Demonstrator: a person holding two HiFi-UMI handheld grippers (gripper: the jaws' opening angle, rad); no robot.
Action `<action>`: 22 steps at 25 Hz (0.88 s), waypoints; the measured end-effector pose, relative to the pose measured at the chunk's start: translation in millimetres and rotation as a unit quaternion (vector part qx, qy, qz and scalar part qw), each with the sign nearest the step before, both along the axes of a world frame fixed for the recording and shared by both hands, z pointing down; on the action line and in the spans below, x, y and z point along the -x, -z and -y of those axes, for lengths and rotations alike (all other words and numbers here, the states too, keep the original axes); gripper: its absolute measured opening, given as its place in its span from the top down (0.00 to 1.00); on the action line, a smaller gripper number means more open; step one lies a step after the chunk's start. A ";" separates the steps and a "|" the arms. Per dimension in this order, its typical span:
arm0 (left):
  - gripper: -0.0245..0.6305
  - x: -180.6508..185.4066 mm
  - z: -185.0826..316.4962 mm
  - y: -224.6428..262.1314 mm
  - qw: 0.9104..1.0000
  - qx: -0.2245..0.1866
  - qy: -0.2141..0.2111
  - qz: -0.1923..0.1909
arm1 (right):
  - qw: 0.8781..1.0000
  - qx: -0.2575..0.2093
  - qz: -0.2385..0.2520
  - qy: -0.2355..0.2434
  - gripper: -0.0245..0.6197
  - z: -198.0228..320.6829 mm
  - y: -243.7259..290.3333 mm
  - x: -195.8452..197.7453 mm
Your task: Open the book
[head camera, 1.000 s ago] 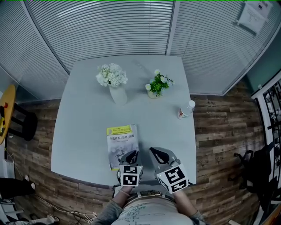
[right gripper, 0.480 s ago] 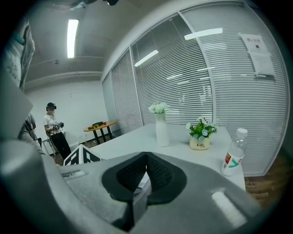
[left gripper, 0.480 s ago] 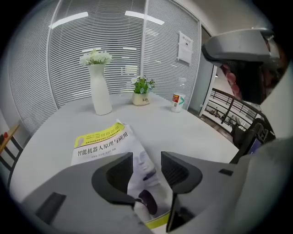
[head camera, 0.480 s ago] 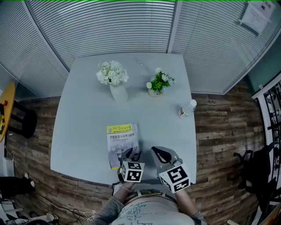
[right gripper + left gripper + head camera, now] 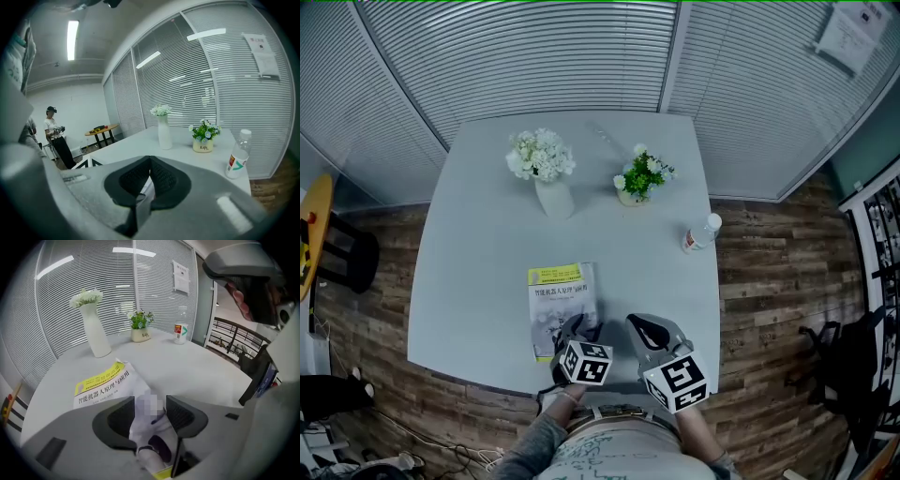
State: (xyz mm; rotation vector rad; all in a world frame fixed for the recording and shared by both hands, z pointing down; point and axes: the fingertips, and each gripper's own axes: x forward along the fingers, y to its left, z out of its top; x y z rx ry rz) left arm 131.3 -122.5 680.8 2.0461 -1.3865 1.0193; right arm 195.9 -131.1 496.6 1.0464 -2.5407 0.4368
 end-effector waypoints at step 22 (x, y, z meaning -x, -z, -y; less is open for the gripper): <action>0.76 6.3 -6.9 12.0 0.999 -0.005 0.009 -0.052 | 1.000 -0.010 0.003 0.012 0.96 -12.8 7.4 8.0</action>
